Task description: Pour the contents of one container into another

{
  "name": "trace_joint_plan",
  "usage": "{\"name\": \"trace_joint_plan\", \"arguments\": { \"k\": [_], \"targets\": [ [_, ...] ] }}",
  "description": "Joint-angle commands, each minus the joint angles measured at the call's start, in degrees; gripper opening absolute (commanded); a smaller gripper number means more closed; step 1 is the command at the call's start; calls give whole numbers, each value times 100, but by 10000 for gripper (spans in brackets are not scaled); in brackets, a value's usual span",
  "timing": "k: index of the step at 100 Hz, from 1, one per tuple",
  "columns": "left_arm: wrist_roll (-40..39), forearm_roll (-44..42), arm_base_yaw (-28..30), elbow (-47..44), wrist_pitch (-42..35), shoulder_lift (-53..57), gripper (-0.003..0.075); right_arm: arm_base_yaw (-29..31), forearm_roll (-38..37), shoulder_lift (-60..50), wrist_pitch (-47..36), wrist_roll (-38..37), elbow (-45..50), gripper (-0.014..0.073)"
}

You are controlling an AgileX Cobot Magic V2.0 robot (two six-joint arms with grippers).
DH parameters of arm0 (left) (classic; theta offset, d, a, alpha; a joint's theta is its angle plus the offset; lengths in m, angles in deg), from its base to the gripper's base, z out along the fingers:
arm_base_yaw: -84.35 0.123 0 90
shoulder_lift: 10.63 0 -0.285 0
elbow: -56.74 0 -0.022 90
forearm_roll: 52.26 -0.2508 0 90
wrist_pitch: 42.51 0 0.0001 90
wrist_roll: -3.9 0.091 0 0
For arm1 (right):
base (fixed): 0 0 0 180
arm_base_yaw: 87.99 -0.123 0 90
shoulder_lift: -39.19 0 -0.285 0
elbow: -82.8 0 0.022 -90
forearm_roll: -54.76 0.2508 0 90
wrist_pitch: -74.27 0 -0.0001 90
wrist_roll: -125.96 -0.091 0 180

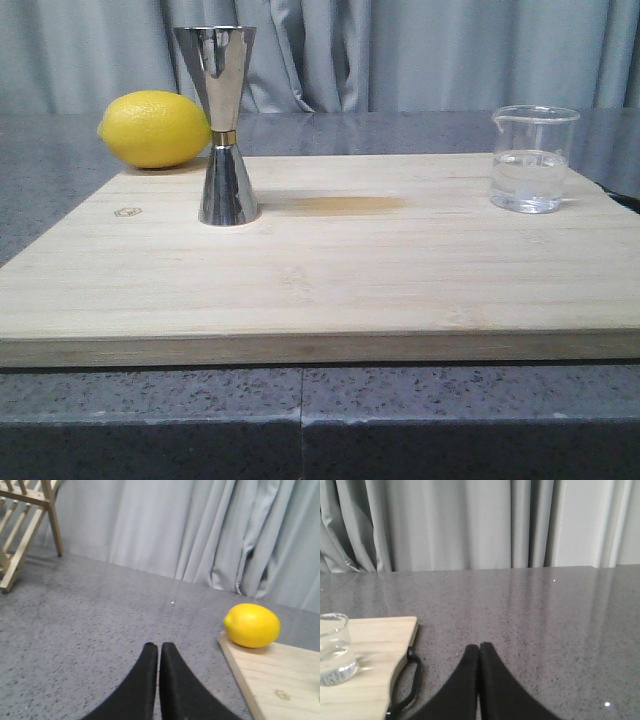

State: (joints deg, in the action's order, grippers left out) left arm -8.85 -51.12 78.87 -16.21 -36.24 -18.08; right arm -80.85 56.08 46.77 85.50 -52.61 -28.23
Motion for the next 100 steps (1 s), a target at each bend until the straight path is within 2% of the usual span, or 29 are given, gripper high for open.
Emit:
{"name": "trace_joint_plan", "arguments": {
  "k": [1,17,40,62,82,91,100],
  "targets": [
    [-41,60,-296,624,-187,-131,-19,-5,16,274,-228,7,-531,-64],
    [-41,60,-825,1486,-50,-796,-18,-5,19,802,-213,7,-1115,-64],
    [13,96,-1878,2765,254,-2094,-18,-5,80,1577,38,7,-1964,-64],
    [640,-345,-2959,3807,267,-3448,-18,-5,104,2106,50,7,-2519,-64],
    [640,-628,-3282,4555,279,-4471,-15,-13,104,2415,259,7,-2798,-54],
    [640,-637,-3282,4719,291,-4810,33,-13,104,2452,219,7,-2795,-1],
    [640,-726,-3282,4772,291,-5057,139,-13,104,2489,209,7,-2795,89]
  ]
}}
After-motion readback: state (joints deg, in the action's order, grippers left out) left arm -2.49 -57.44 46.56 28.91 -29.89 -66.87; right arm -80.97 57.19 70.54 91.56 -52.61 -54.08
